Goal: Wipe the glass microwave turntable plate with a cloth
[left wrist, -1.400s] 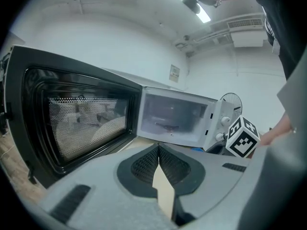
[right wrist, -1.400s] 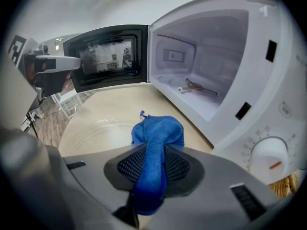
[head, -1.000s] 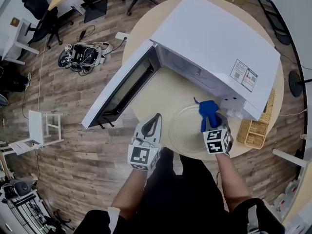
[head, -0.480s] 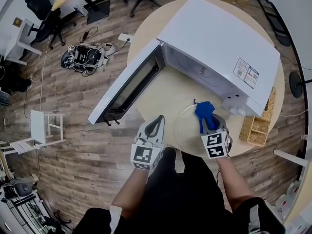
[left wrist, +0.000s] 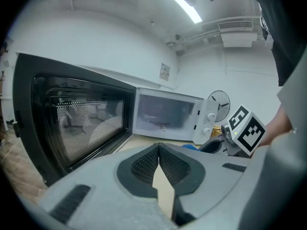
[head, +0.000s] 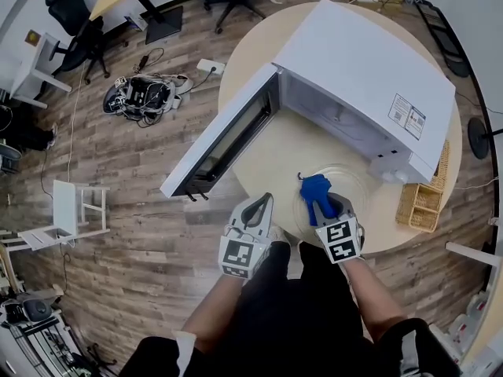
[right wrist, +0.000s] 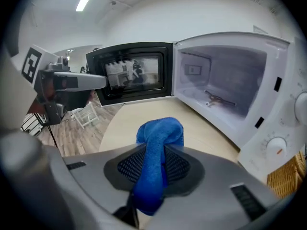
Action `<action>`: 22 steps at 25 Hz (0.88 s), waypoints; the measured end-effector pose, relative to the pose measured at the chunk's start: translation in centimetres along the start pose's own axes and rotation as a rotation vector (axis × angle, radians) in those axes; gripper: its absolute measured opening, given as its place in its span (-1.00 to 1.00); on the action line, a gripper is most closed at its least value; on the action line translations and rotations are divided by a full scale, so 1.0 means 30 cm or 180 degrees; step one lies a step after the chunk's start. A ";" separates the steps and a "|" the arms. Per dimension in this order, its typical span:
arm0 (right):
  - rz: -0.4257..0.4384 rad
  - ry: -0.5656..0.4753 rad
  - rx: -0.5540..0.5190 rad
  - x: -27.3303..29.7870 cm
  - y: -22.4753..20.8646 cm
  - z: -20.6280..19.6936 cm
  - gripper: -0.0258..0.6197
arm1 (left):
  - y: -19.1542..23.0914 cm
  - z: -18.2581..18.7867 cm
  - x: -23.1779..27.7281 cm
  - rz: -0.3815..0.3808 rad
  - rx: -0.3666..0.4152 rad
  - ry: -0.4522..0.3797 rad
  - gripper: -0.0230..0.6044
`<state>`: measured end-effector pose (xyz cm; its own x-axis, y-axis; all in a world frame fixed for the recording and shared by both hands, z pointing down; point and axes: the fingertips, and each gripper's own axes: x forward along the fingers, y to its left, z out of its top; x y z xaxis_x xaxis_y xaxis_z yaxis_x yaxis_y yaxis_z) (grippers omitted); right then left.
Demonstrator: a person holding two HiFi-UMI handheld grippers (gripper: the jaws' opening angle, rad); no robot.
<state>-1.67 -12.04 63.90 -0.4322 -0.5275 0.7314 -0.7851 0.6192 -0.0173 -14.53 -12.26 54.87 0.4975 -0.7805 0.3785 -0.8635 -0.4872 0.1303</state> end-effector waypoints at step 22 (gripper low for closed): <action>0.0120 0.0350 -0.0173 0.066 0.068 -0.099 -0.66 | -0.071 -0.049 0.008 -0.0038 -0.0065 0.0129 -0.91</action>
<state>-2.80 -10.10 67.36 -0.4073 -0.4383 0.8013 -0.7428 0.6694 -0.0114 -12.70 -10.82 56.02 0.5044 -0.7580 0.4135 -0.8592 -0.4880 0.1536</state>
